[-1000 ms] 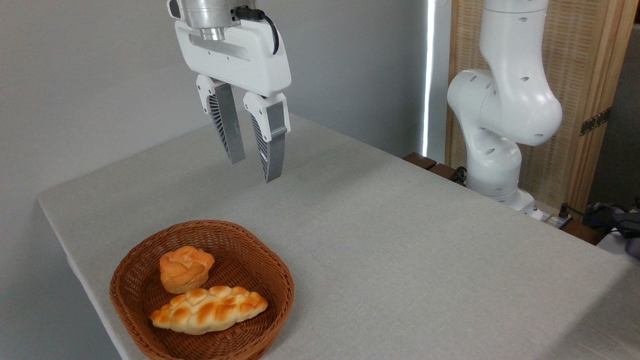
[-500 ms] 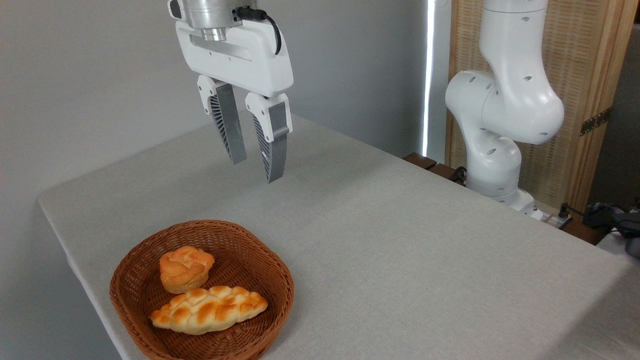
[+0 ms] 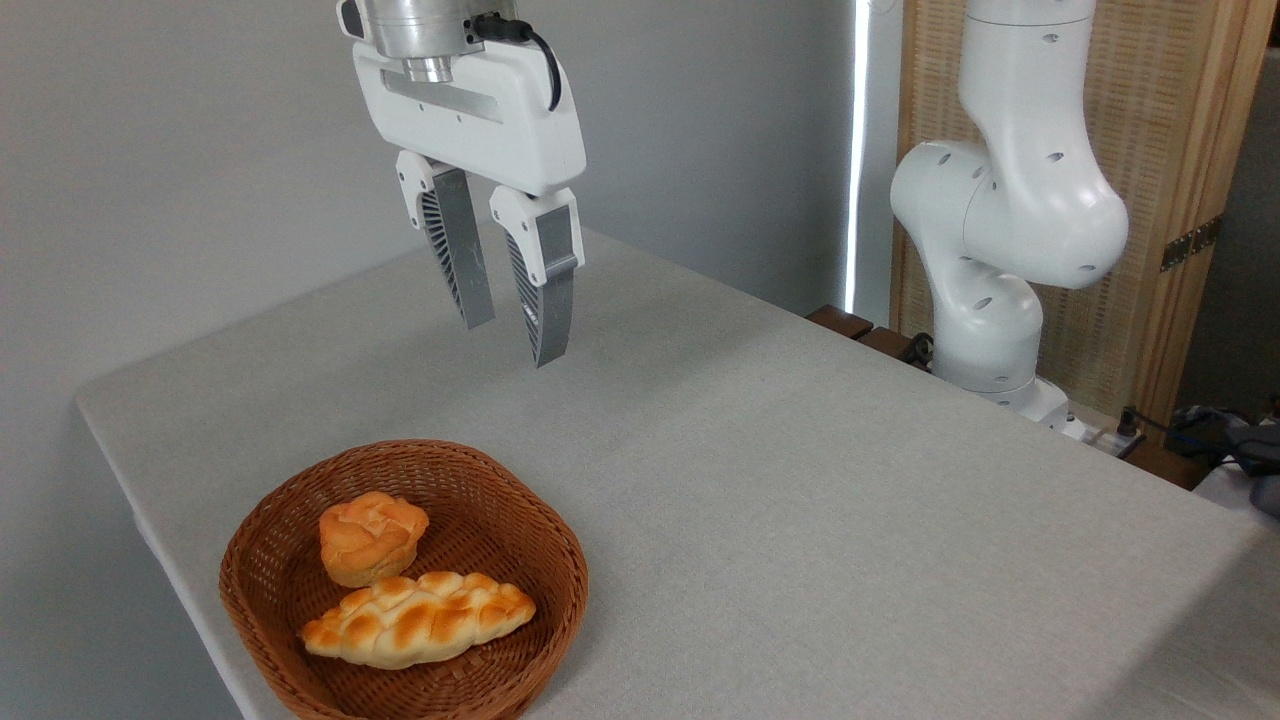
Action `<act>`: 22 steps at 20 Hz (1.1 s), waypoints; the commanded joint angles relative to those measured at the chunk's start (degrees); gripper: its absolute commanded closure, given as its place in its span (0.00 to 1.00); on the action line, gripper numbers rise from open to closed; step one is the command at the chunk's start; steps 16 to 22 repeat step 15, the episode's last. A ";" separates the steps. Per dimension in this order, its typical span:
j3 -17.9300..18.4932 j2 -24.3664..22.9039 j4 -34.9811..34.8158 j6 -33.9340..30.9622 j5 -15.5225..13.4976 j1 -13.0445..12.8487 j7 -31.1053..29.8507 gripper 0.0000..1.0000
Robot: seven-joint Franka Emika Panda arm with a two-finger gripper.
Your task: Put bread into the basket
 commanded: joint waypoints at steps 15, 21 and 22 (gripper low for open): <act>0.37 0.14 1.19 -3.20 -3.94 0.78 2.39 0.00; 0.37 0.14 1.19 -3.20 -3.94 0.78 2.39 0.00; 0.37 0.14 1.19 -3.20 -3.94 0.78 2.39 0.00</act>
